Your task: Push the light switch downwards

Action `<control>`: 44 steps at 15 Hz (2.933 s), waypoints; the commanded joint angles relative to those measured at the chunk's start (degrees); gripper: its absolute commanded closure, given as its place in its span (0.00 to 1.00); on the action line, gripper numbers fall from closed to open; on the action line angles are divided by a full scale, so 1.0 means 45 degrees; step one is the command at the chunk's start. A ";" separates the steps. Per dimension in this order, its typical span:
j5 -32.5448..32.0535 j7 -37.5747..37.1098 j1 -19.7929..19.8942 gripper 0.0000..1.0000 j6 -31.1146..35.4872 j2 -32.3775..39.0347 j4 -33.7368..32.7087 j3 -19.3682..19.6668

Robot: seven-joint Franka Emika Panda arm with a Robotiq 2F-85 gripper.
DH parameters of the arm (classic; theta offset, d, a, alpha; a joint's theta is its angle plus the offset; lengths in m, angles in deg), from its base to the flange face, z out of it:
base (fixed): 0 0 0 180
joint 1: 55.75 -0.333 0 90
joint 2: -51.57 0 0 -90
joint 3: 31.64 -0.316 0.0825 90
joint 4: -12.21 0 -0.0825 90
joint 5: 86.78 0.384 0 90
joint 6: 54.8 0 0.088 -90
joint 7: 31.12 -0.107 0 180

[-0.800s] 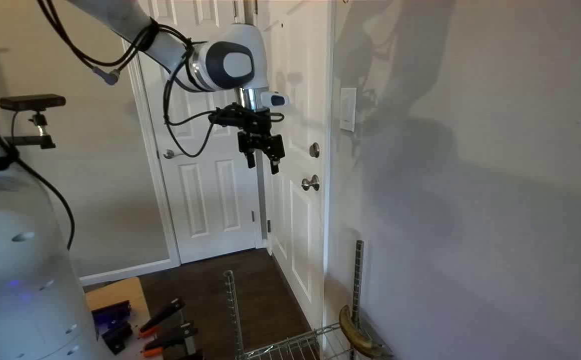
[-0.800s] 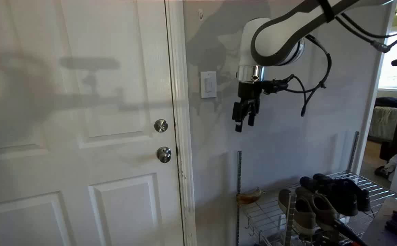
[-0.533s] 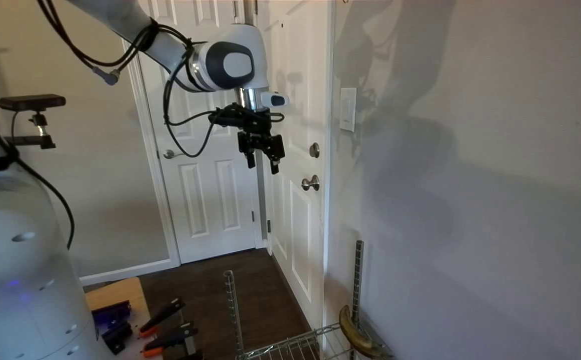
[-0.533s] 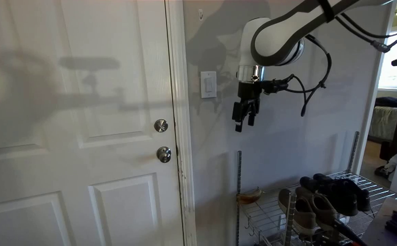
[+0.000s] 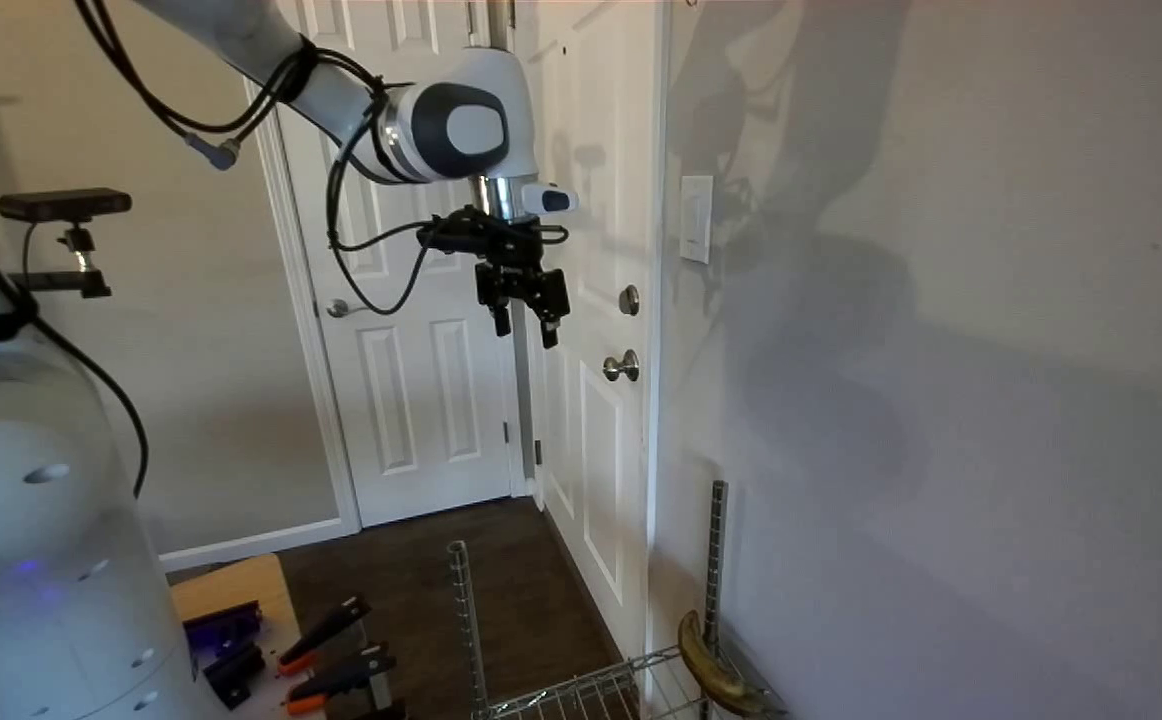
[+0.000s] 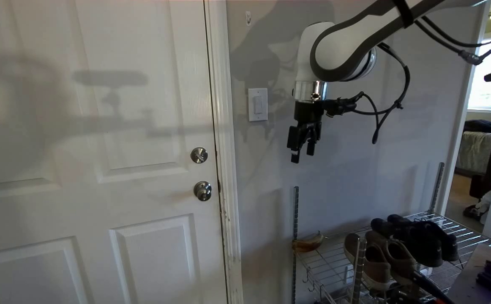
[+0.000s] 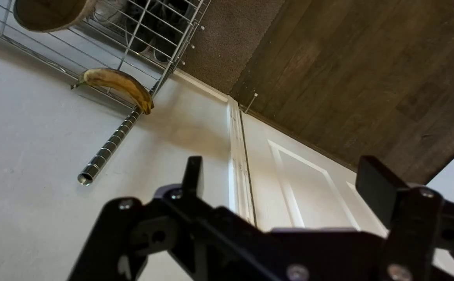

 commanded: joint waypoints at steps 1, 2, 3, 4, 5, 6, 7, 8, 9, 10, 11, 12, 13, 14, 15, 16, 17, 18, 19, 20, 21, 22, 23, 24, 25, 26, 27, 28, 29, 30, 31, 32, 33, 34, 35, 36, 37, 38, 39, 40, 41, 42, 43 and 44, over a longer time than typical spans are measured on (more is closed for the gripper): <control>0.0010 0.0006 0.0037 0.00 -0.0027 0.0001 -0.0020 -0.0038; 0.0010 0.0006 0.0037 0.00 -0.0027 0.0001 -0.0020 -0.0038; 0.0010 0.0006 0.0037 0.00 -0.0027 0.0001 -0.0020 -0.0038; 0.0010 0.0006 0.0037 0.00 -0.0027 0.0001 -0.0020 -0.0038; 0.0010 0.0006 0.0037 0.00 -0.0027 0.0001 -0.0020 -0.0038; -0.0001 0.0103 0.0002 0.00 0.0027 0.0138 -0.0132 -0.0060; -0.0023 0.0110 -0.0013 0.00 0.0035 0.0248 -0.0235 -0.0085; -0.0124 0.0141 -0.0037 0.00 0.0047 0.0422 -0.0407 -0.0143; -0.0188 0.0181 -0.0060 0.00 0.0049 0.0528 -0.0522 -0.0186; -0.0355 0.0236 -0.0090 0.00 0.0174 0.0689 -0.0698 -0.0270; -0.0492 0.0220 -0.0110 0.00 0.0189 0.0836 -0.0881 -0.0342; -0.0814 0.0166 -0.0130 0.00 0.0329 0.0989 -0.1083 -0.0456; -0.1202 0.0058 -0.0131 0.00 0.0400 0.1145 -0.1300 -0.0564; -0.1776 -0.0159 -0.0096 0.00 0.0483 0.1279 -0.1525 -0.0690; -0.2252 -0.0190 -0.0087 0.00 0.0590 0.1390 -0.1713 -0.0760; -0.2779 -0.0285 -0.0077 0.00 0.0727 0.1499 -0.1890 -0.0830; -0.3184 -0.0335 -0.0078 0.00 0.0837 0.1627 -0.2074 -0.0863; -0.3637 -0.0379 -0.0075 0.00 0.0993 0.1742 -0.2243 -0.0894; -0.4023 -0.0429 -0.0074 0.00 0.1083 0.1851 -0.2402 -0.0910; -0.4494 -0.0490 -0.0070 0.00 0.1155 0.1995 -0.2628 -0.0929; -0.4896 -0.0556 -0.0074 0.00 0.1182 0.2122 -0.2831 -0.0933; -0.5302 -0.0626 -0.0084 0.00 0.1152 0.2294 -0.3105 -0.0939; -0.5702 -0.0733 -0.0098 0.00 0.1109 0.2431 -0.3345 -0.0946; -0.6044 -0.0727 -0.0126 0.00 0.1030 0.2578 -0.3631 -0.0950; -0.6380 -0.0745 -0.0150 0.00 0.0975 0.2709 -0.3881 -0.0948; -0.6621 -0.0678 -0.0161 0.00 0.0953 0.2861 -0.4145 -0.0921; -0.6840 -0.0656 -0.0167 0.00 0.0983 0.3008 -0.4348 -0.0883; -0.6987 -0.0531 -0.0130 0.00 0.1118 0.3176 -0.4532 -0.0797; -0.7234 -0.0552 -0.0110 0.00 0.1203 0.3297 -0.4687 -0.0730; -0.7442 -0.0522 -0.0076 0.00 0.1371 0.3392 -0.4803 -0.0633; -0.7712 -0.0515 -0.0048 0.00 0.1589 0.3438 -0.4860 -0.0533; -0.7928 -0.0505 -0.0019 0.00 0.1852 0.3457 -0.4866 -0.0424; -0.8130 -0.0500 -0.0008 0.00 0.2058 0.3508 -0.4909 -0.0326; -0.8416 -0.0538 0.0010 0.00 0.2353 0.3526 -0.4896 -0.0221; -0.8588 -0.0548 0.0018 0.00 0.2551 0.3557 -0.4916 -0.0141; -0.8795 -0.0567 0.0009 0.00 0.2725 0.3596 -0.4974 -0.0072; -0.8925 -0.0575 -0.0006 0.00 0.2826 0.3631 -0.5028 -0.0023; -0.9066 -0.0589 -0.0038 0.00 0.2842 0.3707 -0.5152 -0.0009; -0.9220 -0.0616 -0.0059 0.00 0.2838 0.3748 -0.5241 -0.0001; -0.9319 -0.0615 -0.0082 0.00 0.2763 0.3832 -0.5418 -0.0010; -0.9424 -0.0636 -0.0109 0.00 0.2719 0.3888 -0.5553 -0.0020; -0.9588 -0.0702 -0.0169 0.00 0.2575 0.3998 -0.5798 -0.0049; -0.9708 -0.0713 -0.0208 0.00 0.2534 0.4084 -0.5970 -0.0057; -0.9860 -0.0814 -0.0275 0.00 0.2421 0.4221 -0.6209 -0.0077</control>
